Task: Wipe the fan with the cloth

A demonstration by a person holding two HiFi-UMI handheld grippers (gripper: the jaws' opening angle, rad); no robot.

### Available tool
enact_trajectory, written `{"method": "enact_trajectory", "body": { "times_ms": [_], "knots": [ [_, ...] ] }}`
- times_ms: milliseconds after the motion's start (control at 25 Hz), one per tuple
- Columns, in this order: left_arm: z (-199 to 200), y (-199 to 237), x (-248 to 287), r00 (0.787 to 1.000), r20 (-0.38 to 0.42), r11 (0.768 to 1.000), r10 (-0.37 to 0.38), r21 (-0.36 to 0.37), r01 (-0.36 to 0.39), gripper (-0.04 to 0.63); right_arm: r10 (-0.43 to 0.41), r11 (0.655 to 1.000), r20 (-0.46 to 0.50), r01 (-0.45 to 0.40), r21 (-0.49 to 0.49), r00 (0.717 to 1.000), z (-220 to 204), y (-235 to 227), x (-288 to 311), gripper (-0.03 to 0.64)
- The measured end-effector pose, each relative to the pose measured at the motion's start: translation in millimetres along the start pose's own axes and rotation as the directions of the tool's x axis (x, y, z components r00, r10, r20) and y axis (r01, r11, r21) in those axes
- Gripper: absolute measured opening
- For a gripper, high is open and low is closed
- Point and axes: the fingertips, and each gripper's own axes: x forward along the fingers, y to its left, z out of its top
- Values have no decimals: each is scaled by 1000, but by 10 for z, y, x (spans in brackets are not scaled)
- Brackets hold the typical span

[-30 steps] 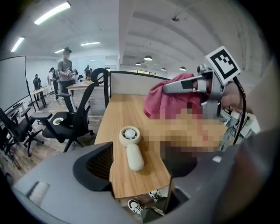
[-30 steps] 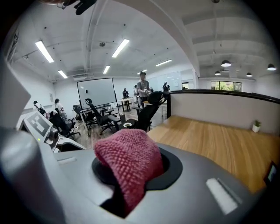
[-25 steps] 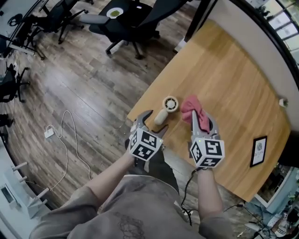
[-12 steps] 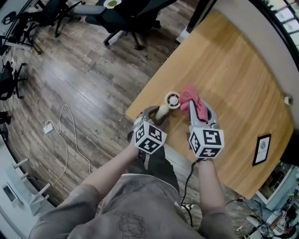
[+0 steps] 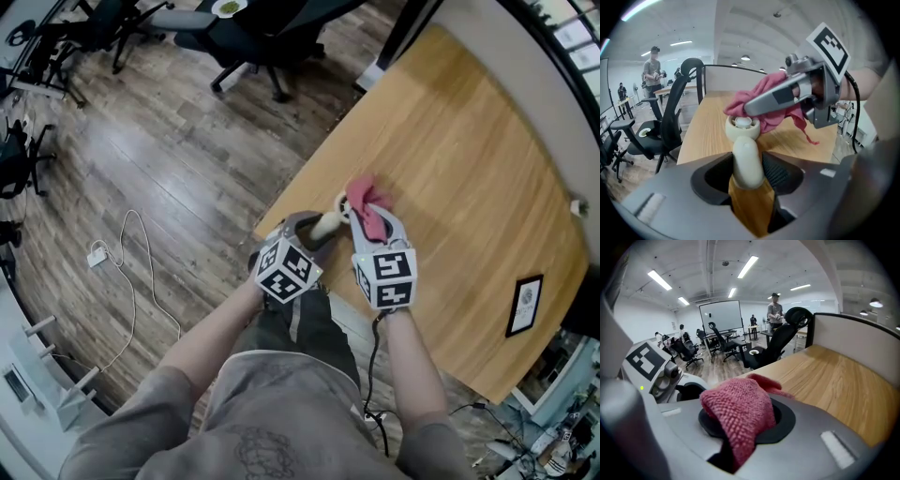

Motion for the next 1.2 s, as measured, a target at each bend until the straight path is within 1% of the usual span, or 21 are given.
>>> {"method": "enact_trajectory", "body": {
  "times_ms": [120, 200, 240, 320, 400, 520, 640, 760, 840, 920, 1000, 1080, 1120, 1200],
  "knots": [
    [11, 4, -20, 1000, 4, 1000, -5, 13, 5, 198, 92, 996, -49, -91, 23, 995, -57, 320, 86, 87],
    [-1, 14, -12, 1000, -4, 1000, -2, 24, 2, 198, 143, 990, -74, -142, 20, 987, -92, 504, 130, 87],
    [-7, 15, -7, 1000, -7, 1000, -3, 27, 3, 198, 170, 985, -93, -169, 20, 981, -124, 580, 150, 87],
    [-18, 7, -7, 1000, -12, 999, -17, 34, 17, 199, 238, 971, -140, -232, 58, 961, -213, 717, 177, 87],
    [-27, -18, -11, 999, -18, 998, -44, 47, 45, 198, 286, 956, -155, -271, 107, 946, -261, 780, 175, 79],
    [-40, -58, -16, 997, -29, 994, -77, 74, 79, 198, 325, 942, -151, -305, 138, 934, -278, 754, 129, 80],
    [-45, -60, -24, 996, -28, 993, -79, 85, 81, 198, 310, 948, -137, -295, 122, 941, -268, 661, 78, 81],
    [-40, -57, -12, 997, -25, 993, -74, 91, 76, 198, 268, 958, -96, -255, 129, 959, -233, 504, 14, 81],
    [-38, -62, -8, 997, -24, 993, -74, 94, 76, 198, 192, 972, -62, -181, 154, 979, -203, 287, -32, 81],
    [-36, -67, -8, 997, -22, 992, -72, 100, 74, 198, 101, 976, -29, -93, 198, 994, -176, 12, -72, 81],
    [-36, -67, -4, 997, -21, 992, -70, 104, 71, 199, 25, 971, -5, -23, 239, 1000, -141, -204, -100, 81],
    [-36, -63, 2, 997, -20, 992, -69, 105, 71, 199, -24, 971, -5, 24, 238, 1000, -115, -284, -89, 81],
    [-38, -61, 4, 997, -20, 992, -69, 105, 71, 199, -20, 974, -15, 22, 227, 1000, -113, -248, -67, 81],
    [-44, -63, 5, 997, -22, 992, -71, 106, 73, 199, 43, 980, -41, -34, 197, 998, -135, -56, -13, 81]
  ]
}}
